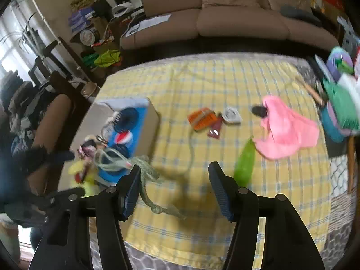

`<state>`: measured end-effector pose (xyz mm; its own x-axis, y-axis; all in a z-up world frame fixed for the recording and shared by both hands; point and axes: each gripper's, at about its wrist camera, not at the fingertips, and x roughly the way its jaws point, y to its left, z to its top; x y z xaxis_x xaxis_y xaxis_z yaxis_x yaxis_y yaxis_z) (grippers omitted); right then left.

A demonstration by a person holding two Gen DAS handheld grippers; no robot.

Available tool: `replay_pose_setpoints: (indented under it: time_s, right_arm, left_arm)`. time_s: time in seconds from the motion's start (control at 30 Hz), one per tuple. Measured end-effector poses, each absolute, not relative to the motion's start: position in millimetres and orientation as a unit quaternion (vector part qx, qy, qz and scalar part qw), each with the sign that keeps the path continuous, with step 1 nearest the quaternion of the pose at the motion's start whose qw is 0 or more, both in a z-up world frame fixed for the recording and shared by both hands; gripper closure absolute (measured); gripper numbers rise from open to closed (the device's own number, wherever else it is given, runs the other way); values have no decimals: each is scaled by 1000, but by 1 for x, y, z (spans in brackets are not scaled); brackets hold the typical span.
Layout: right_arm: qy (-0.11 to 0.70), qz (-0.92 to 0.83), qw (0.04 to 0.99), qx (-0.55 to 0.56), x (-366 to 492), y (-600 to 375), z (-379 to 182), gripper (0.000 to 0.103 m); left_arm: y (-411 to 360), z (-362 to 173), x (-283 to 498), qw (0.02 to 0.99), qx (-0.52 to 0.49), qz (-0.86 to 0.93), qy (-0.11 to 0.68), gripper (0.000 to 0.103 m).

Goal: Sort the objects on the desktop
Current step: 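Carry the green cord over the box with both grippers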

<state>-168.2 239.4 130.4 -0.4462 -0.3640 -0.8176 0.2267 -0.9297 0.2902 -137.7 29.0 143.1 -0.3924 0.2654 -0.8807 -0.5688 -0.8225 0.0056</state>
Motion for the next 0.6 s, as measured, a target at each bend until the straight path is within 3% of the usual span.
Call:
replay_pose_setpoints:
  time_s: [0.2, 0.3, 0.47, 0.57, 0.6]
  right_arm:
    - [-303, -765, 254, 509, -177, 256, 55, 41]
    - [-420, -694, 273, 517, -181, 242, 12, 41]
    - [-528, -636, 278, 489, -185, 220, -19, 42]
    - [-544, -638, 267, 475, -190, 217, -19, 51]
    - [-549, -640, 269, 466, -191, 217, -17, 62]
  left_arm:
    - [66, 121, -157, 246, -498, 797, 236, 39]
    - [53, 114, -166, 247, -519, 793, 200, 39]
    - [28, 105, -172, 260, -534, 790, 152, 40]
    - [22, 101, -168, 265, -531, 792, 143, 40]
    - [22, 101, -166, 268, -529, 793, 140, 40]
